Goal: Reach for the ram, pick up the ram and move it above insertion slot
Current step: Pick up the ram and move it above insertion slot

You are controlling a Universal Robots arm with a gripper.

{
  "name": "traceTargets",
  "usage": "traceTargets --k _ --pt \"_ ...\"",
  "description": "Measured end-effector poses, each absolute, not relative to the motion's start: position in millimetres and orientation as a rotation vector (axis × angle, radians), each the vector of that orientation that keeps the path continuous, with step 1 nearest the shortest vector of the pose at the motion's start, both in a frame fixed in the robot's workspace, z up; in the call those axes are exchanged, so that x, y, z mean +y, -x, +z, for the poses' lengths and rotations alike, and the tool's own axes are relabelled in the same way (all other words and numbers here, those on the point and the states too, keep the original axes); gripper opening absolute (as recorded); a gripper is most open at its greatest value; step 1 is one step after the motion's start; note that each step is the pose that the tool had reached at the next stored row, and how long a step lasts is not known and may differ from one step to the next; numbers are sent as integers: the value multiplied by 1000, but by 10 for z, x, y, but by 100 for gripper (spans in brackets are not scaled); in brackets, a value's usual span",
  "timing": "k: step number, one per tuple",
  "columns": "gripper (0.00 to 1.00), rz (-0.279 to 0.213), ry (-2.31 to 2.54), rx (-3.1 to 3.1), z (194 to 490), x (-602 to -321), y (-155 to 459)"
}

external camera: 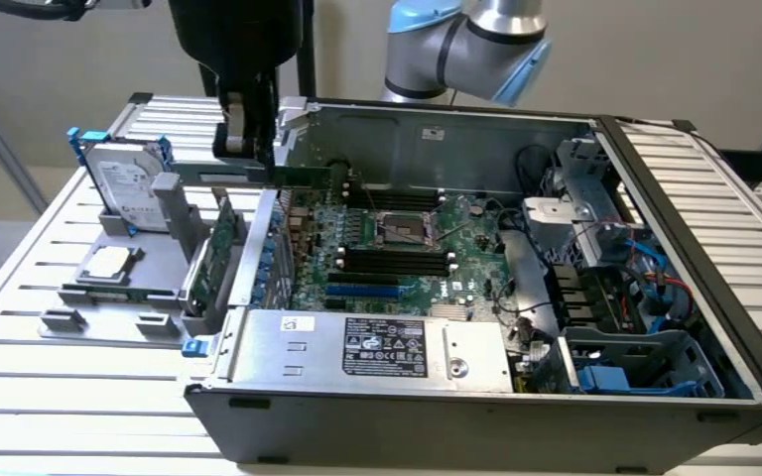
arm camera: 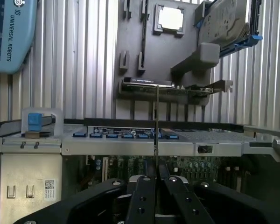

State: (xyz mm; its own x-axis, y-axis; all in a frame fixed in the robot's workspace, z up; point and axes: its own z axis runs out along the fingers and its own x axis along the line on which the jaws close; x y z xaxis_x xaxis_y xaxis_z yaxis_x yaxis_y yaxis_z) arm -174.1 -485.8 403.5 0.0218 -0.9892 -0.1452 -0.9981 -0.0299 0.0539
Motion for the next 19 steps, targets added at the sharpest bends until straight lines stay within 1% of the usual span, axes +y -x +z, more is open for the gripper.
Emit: traceTargets --k 12,19 --pt "13 219 2201 2141 4035 -4831 1277" --pt "13 219 2202 2141 4032 -4729 1115"
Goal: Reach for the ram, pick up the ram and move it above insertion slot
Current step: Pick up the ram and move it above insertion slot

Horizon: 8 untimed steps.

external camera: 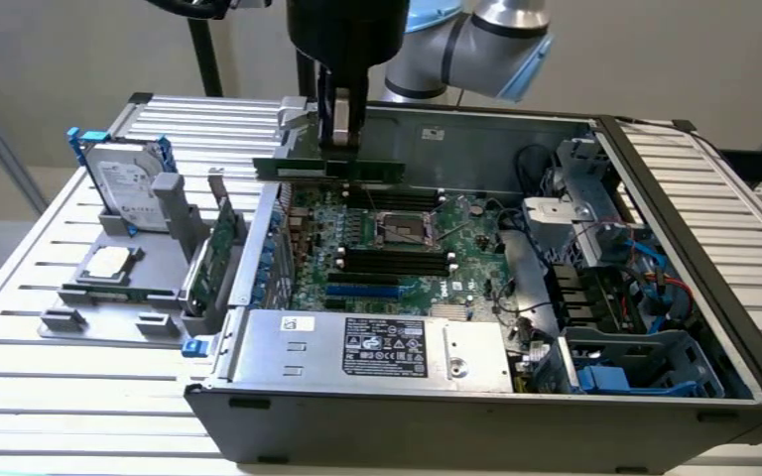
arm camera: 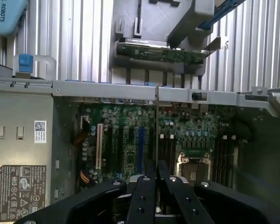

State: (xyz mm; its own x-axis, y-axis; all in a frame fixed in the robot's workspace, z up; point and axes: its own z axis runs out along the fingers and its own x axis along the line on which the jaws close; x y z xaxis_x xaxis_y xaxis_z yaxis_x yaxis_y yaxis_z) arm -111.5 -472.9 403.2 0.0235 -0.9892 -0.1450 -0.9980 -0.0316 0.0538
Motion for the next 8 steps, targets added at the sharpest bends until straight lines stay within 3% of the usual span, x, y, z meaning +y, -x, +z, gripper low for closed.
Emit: traceTargets --k 8 --pt "13 216 2203 2143 4026 -4560 945"
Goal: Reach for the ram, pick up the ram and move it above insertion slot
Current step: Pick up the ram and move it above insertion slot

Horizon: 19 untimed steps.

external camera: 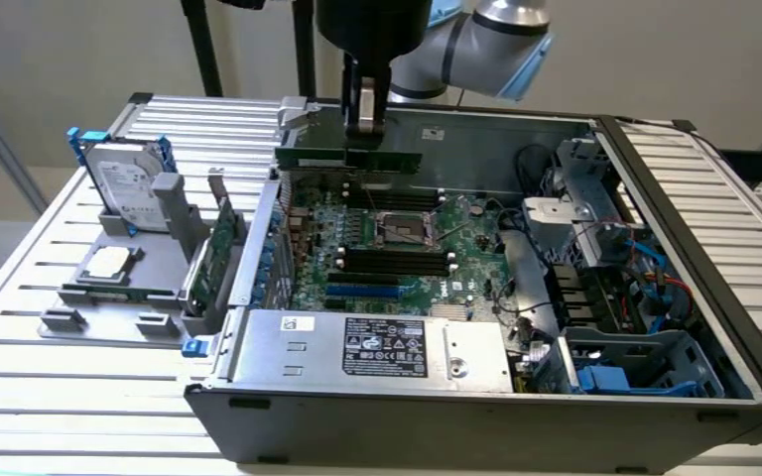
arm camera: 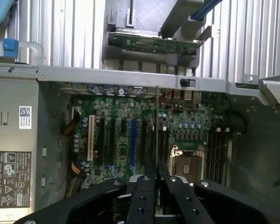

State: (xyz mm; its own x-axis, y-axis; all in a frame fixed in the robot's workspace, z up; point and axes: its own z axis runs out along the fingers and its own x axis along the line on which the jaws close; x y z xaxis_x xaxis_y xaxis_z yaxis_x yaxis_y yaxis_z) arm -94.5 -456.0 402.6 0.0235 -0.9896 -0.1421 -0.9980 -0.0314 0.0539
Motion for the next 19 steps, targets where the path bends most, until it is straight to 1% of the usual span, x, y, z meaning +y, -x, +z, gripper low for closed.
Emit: traceTargets --k 7,19 --pt "13 204 2208 2150 4020 -4457 756" --pt "13 170 2201 2192 4005 -4383 516"
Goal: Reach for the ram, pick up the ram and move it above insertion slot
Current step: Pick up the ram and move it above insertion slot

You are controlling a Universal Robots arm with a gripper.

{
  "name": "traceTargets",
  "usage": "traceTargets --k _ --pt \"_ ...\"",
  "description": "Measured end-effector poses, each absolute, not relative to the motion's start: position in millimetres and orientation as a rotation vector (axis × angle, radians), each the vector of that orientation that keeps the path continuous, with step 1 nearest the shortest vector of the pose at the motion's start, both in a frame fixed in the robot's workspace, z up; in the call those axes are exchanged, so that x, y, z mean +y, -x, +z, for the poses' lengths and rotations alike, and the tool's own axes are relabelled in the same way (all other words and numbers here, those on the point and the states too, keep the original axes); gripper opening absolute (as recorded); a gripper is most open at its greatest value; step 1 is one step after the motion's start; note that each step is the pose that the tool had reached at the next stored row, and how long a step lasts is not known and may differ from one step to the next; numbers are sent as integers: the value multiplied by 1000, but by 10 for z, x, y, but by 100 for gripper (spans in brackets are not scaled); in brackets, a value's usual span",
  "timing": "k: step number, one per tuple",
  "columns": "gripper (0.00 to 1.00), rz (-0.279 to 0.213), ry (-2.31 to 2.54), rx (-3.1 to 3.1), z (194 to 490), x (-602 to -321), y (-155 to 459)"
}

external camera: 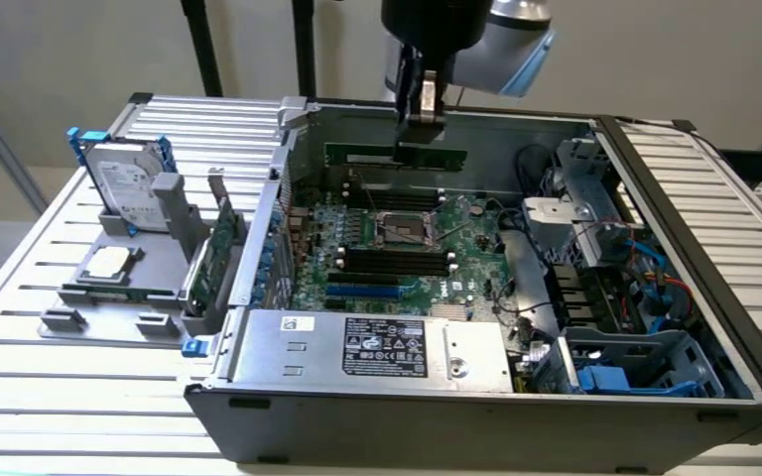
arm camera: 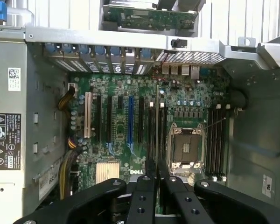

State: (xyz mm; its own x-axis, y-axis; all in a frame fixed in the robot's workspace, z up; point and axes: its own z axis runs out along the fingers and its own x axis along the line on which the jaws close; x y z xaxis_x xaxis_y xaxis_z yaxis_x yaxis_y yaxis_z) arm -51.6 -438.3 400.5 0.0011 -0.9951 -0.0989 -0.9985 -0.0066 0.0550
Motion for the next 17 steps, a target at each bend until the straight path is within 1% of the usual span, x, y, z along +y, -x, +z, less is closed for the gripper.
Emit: traceTargets --k 10,17 --pt "13 157 2189 2214 4000 -4256 450" --pt "13 157 2188 2215 4000 -4252 449"
